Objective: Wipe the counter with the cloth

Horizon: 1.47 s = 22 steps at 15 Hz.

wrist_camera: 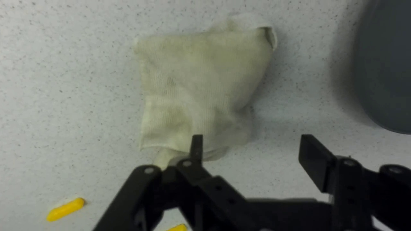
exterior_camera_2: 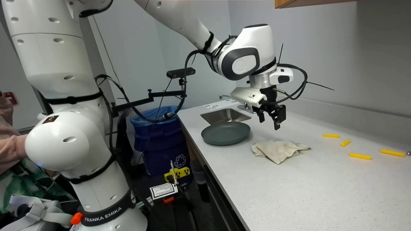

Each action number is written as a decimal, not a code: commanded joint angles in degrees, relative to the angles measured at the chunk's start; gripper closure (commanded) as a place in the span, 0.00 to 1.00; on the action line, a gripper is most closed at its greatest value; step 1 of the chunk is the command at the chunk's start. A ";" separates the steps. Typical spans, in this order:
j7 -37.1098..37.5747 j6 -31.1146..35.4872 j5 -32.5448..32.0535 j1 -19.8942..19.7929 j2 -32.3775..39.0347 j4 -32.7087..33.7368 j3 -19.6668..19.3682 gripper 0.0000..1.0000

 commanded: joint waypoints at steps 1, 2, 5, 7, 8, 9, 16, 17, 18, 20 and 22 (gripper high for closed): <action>-2.06 -6.83 1.50 -0.27 -5.69 -0.50 0.30 0.00; -2.36 -8.56 1.70 -0.16 -7.45 -0.91 0.08 0.00; -3.24 -13.58 1.78 0.27 -13.37 -2.48 -0.90 0.00; -4.12 -15.19 2.03 0.62 -17.63 -3.88 -1.75 0.00; -4.46 -15.64 2.04 0.83 -19.45 -4.40 -2.19 0.00; -4.50 -16.03 1.85 1.01 -21.46 -5.09 -2.63 0.00; -3.52 -15.90 1.49 3.17 -33.47 -11.37 -4.70 0.00; -1.99 -15.55 -0.57 2.59 -28.57 -8.06 -4.21 0.00; -1.97 -15.55 -0.60 2.86 -29.97 -8.96 -4.36 0.00; -1.93 -15.54 -0.65 3.10 -31.73 -10.18 -4.52 0.00; -1.92 -15.54 -0.66 3.13 -32.11 -10.61 -4.58 0.00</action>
